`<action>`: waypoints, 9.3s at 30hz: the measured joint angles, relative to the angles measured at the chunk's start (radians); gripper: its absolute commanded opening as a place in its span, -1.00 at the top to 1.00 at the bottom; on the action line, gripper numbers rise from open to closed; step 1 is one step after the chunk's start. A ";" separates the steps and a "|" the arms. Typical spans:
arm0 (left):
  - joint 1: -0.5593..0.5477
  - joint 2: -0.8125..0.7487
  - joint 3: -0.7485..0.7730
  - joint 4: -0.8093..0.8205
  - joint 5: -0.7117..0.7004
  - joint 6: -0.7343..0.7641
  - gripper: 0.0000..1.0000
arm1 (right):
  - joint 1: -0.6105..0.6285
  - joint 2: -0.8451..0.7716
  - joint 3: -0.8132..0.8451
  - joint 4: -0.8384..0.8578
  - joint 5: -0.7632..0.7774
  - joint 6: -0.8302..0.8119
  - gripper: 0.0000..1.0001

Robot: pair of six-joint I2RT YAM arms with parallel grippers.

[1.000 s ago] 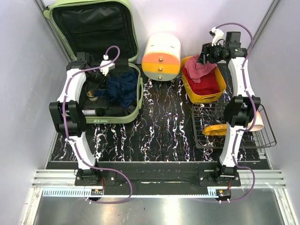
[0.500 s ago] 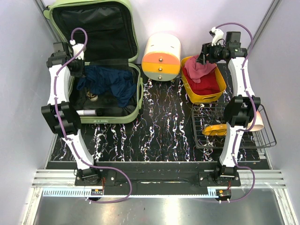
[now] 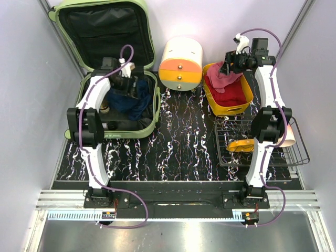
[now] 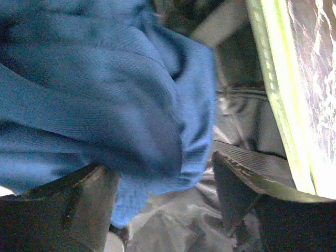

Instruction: Open, take out, and arrange the luggage

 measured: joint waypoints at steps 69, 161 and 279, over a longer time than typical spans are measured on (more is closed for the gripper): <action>-0.050 -0.407 -0.093 0.004 0.242 0.743 1.00 | 0.328 -0.392 -0.598 0.597 -0.148 0.037 -0.99; -0.181 -0.665 -0.321 0.212 0.303 0.439 -0.98 | 0.202 -0.624 -0.684 0.659 0.820 -0.157 1.00; -0.123 -0.488 -0.309 0.106 0.103 0.367 -0.98 | -0.202 0.133 -0.101 0.274 0.605 -0.258 -0.76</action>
